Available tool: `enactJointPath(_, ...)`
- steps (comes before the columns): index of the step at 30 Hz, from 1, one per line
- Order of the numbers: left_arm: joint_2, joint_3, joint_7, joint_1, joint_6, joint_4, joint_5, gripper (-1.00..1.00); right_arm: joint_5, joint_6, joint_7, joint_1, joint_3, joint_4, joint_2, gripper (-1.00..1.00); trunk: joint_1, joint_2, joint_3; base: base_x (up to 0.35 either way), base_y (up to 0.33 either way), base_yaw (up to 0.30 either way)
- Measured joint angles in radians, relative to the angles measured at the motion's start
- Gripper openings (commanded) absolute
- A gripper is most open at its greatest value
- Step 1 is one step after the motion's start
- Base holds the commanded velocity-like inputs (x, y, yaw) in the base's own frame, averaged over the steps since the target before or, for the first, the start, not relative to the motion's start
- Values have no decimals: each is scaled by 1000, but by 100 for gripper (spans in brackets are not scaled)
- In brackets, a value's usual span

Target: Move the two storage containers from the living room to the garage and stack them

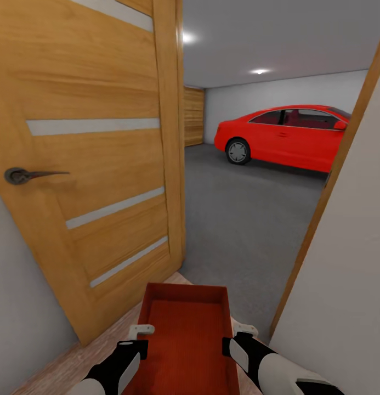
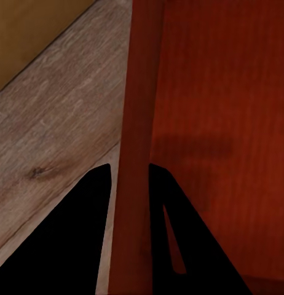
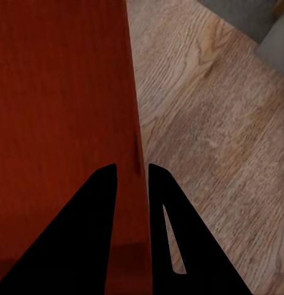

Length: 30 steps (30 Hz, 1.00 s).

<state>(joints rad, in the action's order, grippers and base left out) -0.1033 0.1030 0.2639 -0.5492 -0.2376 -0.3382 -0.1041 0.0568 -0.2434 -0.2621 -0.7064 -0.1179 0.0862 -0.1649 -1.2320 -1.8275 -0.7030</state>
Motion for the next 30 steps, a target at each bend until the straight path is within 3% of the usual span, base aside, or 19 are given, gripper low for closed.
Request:
enactJointPath(18,0,0,0,0,1,0,0,-100,0,0,0,0,1,0,0,-100,0,0,0,3,12,-2)
enactJointPath(30,0,0,0,0,0,0,0,-100,0,0,-1,0,-1,0,0,-100,0,0,0,0,265,-76)
